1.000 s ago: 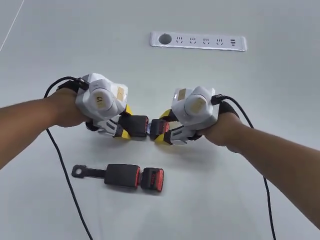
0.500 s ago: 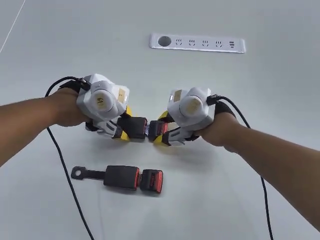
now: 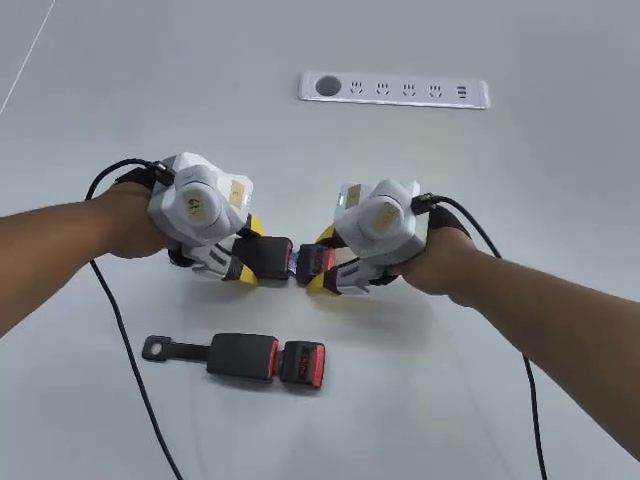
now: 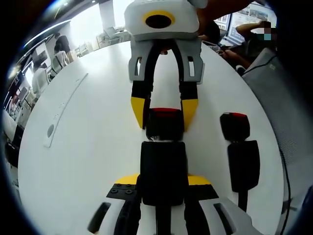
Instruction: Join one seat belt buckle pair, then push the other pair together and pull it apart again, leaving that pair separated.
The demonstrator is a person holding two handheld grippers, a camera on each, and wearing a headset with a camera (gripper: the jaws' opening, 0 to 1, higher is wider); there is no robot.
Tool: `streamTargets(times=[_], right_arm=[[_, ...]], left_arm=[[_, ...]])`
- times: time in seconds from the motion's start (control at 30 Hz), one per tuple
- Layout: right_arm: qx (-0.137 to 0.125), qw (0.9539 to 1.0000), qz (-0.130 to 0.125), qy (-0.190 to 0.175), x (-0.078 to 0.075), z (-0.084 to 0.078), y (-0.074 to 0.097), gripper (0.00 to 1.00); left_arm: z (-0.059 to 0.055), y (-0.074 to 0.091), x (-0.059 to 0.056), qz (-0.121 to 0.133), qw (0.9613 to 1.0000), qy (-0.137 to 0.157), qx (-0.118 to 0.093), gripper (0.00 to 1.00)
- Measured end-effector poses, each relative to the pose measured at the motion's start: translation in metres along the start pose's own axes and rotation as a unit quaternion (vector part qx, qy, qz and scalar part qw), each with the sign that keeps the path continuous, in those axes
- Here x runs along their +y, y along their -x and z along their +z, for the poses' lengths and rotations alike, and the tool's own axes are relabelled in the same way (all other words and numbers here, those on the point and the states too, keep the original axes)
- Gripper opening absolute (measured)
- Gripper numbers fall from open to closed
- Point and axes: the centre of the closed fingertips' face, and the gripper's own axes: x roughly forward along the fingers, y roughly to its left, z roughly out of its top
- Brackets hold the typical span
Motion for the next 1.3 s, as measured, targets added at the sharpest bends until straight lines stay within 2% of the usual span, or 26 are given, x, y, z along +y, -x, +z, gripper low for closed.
streamTargets(times=[0.7, 1.3], right_arm=[[0.001, 1.0000, -0.003, -0.001, -0.001, -0.019, 0.019, 0.35], [0.001, 1.0000, -0.009, 0.000, -0.004, -0.056, 0.051, 0.35]], left_arm=[[-0.001, 0.001, 0.001, 0.001, 1.0000, 0.006, -0.005, 0.34], [0.000, 0.000, 0.001, 0.003, 0.9999, 0.010, -0.004, 0.35]])
